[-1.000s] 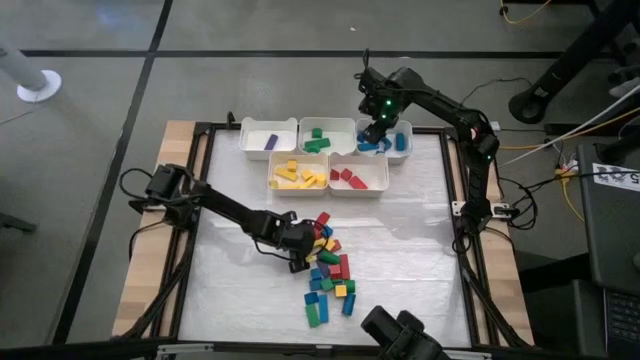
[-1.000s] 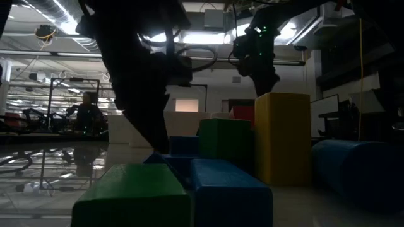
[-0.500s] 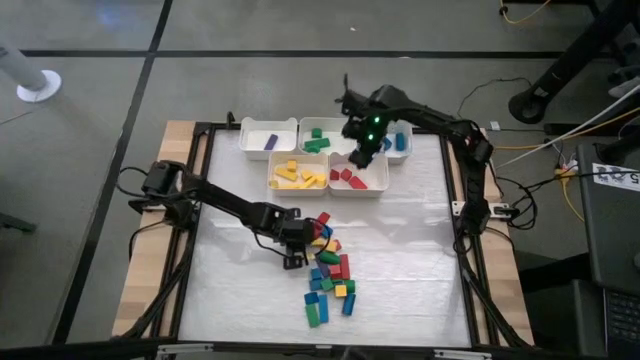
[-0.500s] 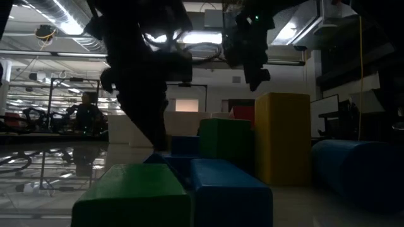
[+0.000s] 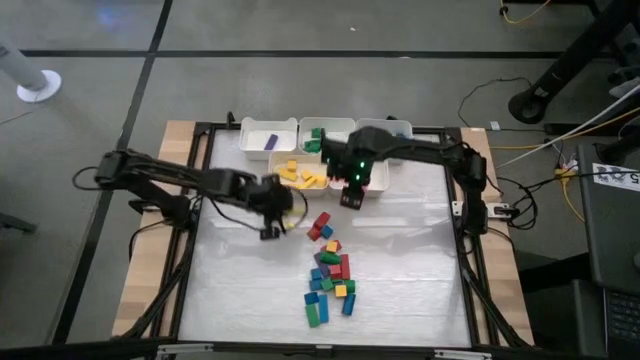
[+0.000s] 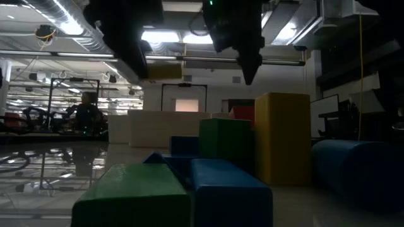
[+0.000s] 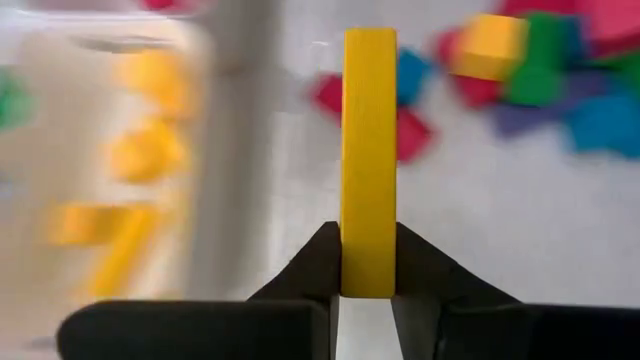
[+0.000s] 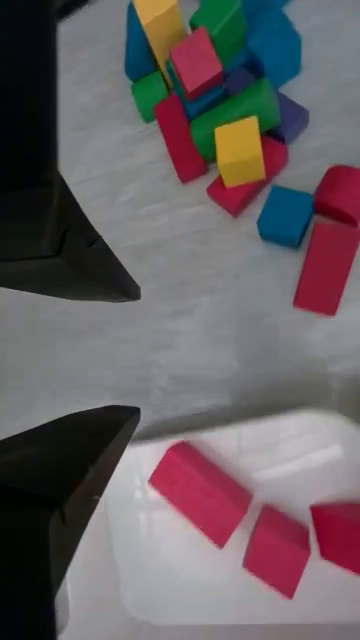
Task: Sort blocks
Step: Put the yellow block into the bottom left bin
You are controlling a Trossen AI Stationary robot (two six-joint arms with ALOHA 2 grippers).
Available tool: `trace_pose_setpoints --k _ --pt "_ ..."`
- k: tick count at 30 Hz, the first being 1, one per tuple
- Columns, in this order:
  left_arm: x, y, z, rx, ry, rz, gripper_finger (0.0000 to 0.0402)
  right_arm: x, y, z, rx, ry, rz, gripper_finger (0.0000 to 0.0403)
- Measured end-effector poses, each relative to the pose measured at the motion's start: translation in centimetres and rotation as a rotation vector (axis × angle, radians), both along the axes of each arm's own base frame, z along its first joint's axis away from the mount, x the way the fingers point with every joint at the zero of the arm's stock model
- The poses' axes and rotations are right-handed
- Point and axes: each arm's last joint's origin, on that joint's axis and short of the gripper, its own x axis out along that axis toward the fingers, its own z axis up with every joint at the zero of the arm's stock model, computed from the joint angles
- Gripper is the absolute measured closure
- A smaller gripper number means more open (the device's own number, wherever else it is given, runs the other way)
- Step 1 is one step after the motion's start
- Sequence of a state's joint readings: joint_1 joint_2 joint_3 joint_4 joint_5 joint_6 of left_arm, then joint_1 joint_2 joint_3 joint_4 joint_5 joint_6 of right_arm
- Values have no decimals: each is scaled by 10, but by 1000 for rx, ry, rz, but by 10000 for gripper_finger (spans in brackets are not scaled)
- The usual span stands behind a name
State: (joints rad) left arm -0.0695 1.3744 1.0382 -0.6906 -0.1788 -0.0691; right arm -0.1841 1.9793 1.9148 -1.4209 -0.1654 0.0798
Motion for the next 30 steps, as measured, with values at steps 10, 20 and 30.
trace_pose_setpoints --k 10,20,30 --pt "-22 77 18 199 24 80 350 23 72 3 -85 -164 71 221" --pt "-18 117 8 206 18 175 310 43 117 -27 -50 -158 39 221" --pt "-17 121 2 208 52 159 243 55 142 -61 -84 -111 47 221"
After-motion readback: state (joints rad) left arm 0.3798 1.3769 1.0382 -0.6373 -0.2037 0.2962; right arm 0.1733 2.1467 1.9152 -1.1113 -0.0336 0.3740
